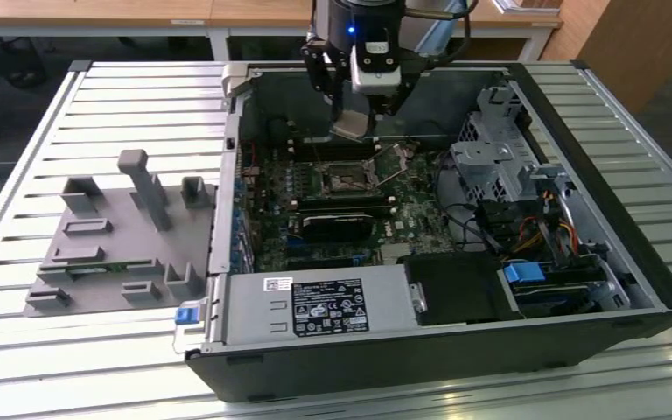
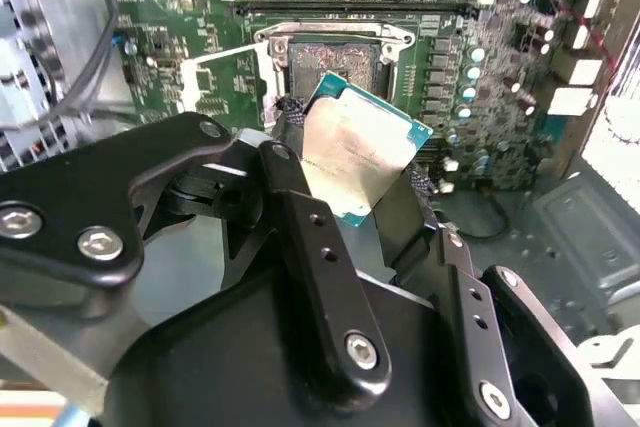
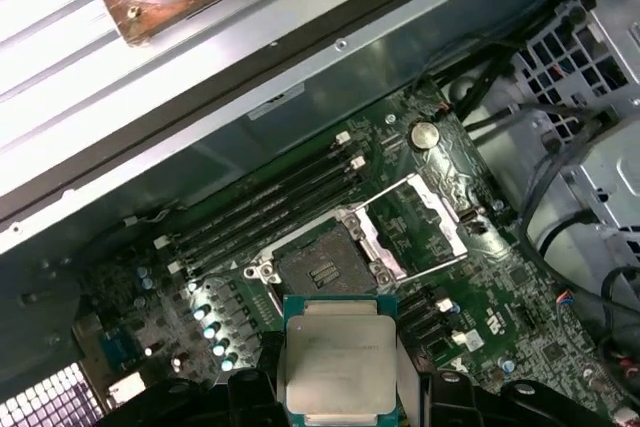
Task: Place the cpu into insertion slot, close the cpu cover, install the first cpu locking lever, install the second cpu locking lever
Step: 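Place the cpu into insertion slot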
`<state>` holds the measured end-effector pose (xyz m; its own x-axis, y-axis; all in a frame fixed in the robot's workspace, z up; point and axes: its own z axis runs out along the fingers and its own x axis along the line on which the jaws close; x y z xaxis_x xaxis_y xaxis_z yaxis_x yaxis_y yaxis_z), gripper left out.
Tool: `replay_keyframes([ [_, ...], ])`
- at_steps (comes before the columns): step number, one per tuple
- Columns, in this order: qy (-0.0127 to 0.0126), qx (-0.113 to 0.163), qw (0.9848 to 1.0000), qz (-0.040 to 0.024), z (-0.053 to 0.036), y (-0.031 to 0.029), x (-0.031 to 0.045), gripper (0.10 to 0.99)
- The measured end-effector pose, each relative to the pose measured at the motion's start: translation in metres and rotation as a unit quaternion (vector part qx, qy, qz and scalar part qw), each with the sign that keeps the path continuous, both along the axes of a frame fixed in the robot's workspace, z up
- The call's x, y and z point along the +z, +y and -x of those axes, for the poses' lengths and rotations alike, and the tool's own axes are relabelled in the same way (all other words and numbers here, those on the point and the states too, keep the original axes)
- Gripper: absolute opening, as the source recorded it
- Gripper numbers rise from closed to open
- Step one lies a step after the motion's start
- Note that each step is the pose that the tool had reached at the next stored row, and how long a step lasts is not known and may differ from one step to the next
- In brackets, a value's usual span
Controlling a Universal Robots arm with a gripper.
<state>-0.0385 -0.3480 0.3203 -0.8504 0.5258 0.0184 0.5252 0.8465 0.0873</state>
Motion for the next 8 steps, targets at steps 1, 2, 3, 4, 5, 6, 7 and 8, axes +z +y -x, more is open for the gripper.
replay_keyframes([
  [1,0.0,-0.009,1.0,0.0,0.0,0.0,-0.0003,0.529],
  [2,0.0,-0.018,0.9998,0.0,0.0,0.0,-0.0005,0.529],
  [3,0.0,-0.026,0.9997,0.0001,0.0,0.0,-0.0007,0.529],
  [4,0.0,-0.032,0.9995,0.0001,0.0,0.0,-0.001,0.529],
  [5,0.0,-0.039,0.9992,0.0001,0.0,0.0,-0.0013,0.529],
  [6,0.0,-0.046,0.9989,0.0002,0.0,0.0,-0.0016,0.529],
  [7,0.0,-0.052,0.9986,0.0003,0.0,0.0,-0.0019,0.529],
  [8,0.0,-0.058,0.9983,0.0003,0.0,0.0,-0.0022,0.529],
])
